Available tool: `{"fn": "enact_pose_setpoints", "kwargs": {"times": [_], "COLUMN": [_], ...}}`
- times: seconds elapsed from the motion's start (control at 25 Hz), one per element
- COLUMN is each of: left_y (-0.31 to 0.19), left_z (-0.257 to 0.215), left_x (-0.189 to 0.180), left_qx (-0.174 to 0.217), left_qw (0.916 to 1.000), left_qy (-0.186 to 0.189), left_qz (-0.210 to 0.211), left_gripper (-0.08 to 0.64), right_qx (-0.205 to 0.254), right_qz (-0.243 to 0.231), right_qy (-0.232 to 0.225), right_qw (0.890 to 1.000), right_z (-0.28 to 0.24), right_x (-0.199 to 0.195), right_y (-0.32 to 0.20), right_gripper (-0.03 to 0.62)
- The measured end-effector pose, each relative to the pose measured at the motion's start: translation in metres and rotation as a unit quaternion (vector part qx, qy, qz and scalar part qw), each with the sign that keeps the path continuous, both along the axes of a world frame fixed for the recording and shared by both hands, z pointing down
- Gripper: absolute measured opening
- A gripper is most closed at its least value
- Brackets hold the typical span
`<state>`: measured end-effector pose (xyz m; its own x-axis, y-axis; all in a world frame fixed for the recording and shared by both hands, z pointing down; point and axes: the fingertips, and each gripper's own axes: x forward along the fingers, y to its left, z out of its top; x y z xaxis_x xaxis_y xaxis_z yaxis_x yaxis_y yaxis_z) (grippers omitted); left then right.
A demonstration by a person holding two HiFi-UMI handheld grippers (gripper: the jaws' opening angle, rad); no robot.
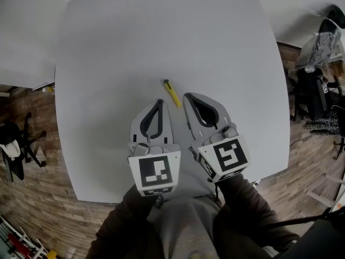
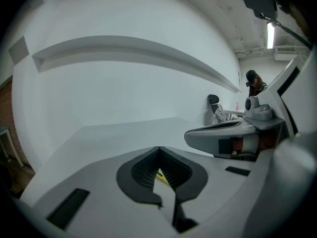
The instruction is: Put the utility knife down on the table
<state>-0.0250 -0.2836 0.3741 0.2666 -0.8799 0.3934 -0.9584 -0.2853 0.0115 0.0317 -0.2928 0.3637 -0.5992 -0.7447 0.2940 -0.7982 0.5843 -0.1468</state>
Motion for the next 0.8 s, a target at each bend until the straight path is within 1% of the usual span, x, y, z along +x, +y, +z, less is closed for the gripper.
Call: {"fn": "enact_pose_setpoints", "kwargs": {"times": [0.24, 0.8], "left_y": [0.012, 0.026], "left_z": [-0.013, -0.02], "left_x": [0.003, 0.005], "left_qx": [0.013, 0.021], "left_qw": [0.9999, 0.9998], "left_qy": [-0.005, -0.003], "left_qz": [0.002, 0.002], "left_gripper": [0.002, 0.002], "right_qx": [0.013, 0.02], "right_qz": [-0.008, -0.007], "right_qy": [-0.004, -0.005], "right_qw": [1.0, 1.0], "right_z": [-0.013, -0.022], "right_x": [-0.001, 0.001], "right_y": [0.011, 0.026], "right_gripper": [0.0, 0.0]}}
